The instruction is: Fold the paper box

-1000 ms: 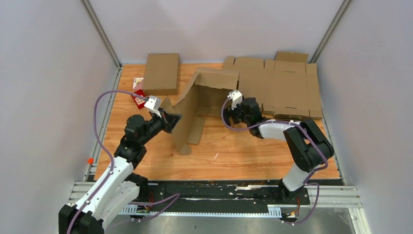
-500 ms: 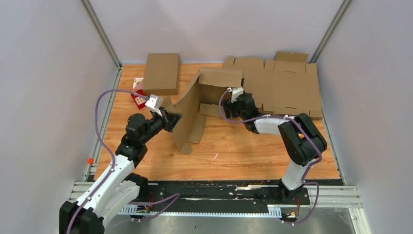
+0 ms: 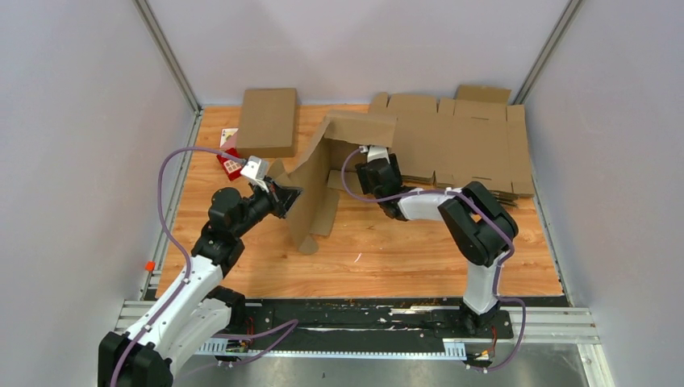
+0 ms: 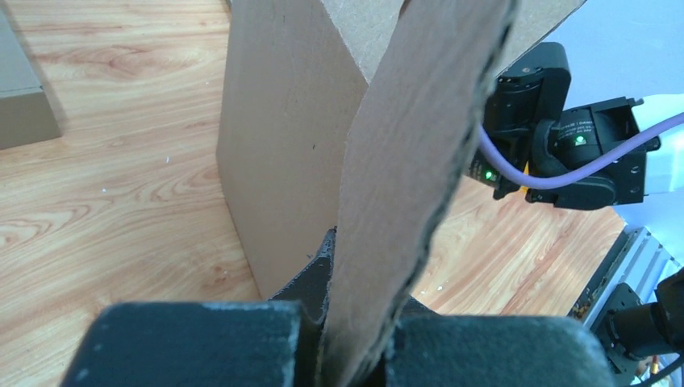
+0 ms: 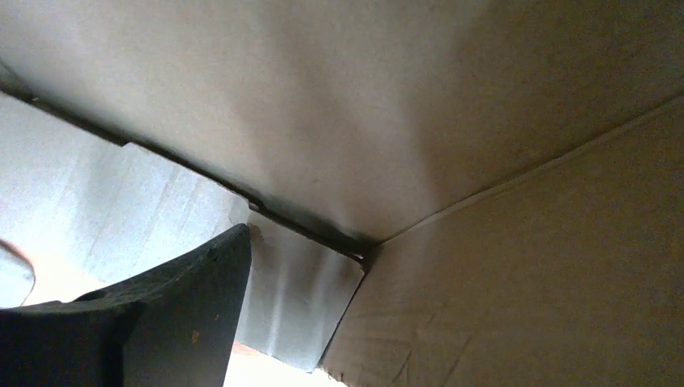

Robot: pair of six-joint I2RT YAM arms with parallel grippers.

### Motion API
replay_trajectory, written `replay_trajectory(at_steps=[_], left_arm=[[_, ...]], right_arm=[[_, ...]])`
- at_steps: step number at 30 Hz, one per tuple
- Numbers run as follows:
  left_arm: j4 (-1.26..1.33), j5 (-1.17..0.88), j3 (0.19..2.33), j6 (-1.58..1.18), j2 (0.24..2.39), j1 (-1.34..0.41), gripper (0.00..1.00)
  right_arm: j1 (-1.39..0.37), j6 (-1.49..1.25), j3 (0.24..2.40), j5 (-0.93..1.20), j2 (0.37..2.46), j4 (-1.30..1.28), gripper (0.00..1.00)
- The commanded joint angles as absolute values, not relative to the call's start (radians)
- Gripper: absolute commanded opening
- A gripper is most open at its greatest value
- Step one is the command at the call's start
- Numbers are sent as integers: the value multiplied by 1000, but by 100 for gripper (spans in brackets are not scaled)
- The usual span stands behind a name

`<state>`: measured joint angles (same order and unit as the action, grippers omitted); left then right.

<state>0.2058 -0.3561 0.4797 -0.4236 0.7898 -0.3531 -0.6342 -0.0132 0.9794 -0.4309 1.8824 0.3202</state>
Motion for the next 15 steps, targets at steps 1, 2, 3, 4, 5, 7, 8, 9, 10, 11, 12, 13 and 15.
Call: replay_trajectory(at_steps=[1, 2, 3, 4, 5, 7, 8, 9, 10, 11, 12, 13, 15], left_arm=[[88, -359, 458, -460, 777, -359, 0], [79, -354, 457, -465, 769, -359, 0], [70, -354, 454, -472, 759, -359, 0], [58, -354, 453, -476, 750, -359, 0], [42, -353, 457, -481, 740, -359, 0], [-17, -352, 468, -493, 713, -359, 0], [-46, -351, 473, -501, 697, -359, 0], [-71, -348, 475, -506, 679, -359, 0], [-97, -341, 479, -511, 661, -359, 0], [-118, -332, 481, -513, 645, -359, 0], [-136, -325, 484, -515, 633, -359, 0], [-151, -321, 487, -514, 626, -359, 0], [-163, -322, 491, -512, 627, -359, 0]], right_arm=[[-692, -70, 1017, -578, 1974, 188, 65], [-701, -77, 1016, -581, 1978, 187, 64], [-704, -83, 1011, -580, 1978, 188, 62], [-707, -88, 1008, -577, 1975, 188, 59], [-711, -92, 1009, -575, 1974, 182, 57], [-719, -102, 1010, -575, 1965, 162, 55], [-725, -106, 1009, -575, 1957, 151, 54], [-732, -111, 1004, -574, 1948, 147, 53], [-736, -114, 998, -572, 1940, 146, 53], [-737, -117, 995, -568, 1935, 145, 53], [-737, -118, 999, -565, 1934, 137, 53], [-737, -117, 1007, -559, 1938, 127, 53], [-737, -113, 1038, -538, 1950, 96, 51]])
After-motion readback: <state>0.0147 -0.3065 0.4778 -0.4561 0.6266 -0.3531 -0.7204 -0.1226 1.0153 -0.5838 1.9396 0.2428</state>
